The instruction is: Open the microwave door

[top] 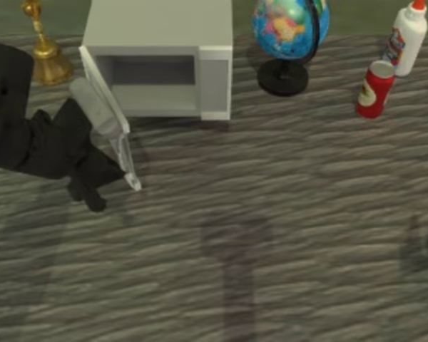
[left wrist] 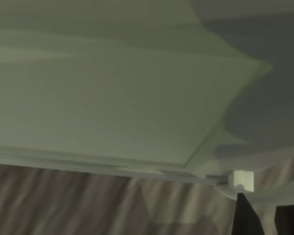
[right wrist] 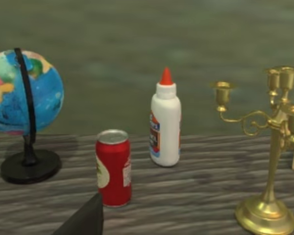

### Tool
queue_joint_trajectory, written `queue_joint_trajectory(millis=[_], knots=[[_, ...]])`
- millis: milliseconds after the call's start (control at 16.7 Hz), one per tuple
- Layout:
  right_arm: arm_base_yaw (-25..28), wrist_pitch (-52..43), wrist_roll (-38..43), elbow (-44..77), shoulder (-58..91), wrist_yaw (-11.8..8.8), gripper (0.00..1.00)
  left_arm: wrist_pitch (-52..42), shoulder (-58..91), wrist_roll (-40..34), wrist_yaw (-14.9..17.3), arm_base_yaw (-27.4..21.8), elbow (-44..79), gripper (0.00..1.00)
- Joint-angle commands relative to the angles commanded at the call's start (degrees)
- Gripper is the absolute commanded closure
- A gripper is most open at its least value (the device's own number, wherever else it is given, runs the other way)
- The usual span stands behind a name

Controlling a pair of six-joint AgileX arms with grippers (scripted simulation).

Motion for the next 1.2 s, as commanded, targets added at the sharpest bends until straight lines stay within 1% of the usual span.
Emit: queue_joint_trajectory(millis=[300,1200], knots=[[0.0,0.0,0.0,0.0,0.0,0.0,0.0,-2.0,0.4,3.6,1.5,1.5,0.9,1.0],[0.0,0.0,0.0,0.0,0.0,0.0,0.0,-2.0,0.4,3.7,1.5,1.6,0.9,1.0]])
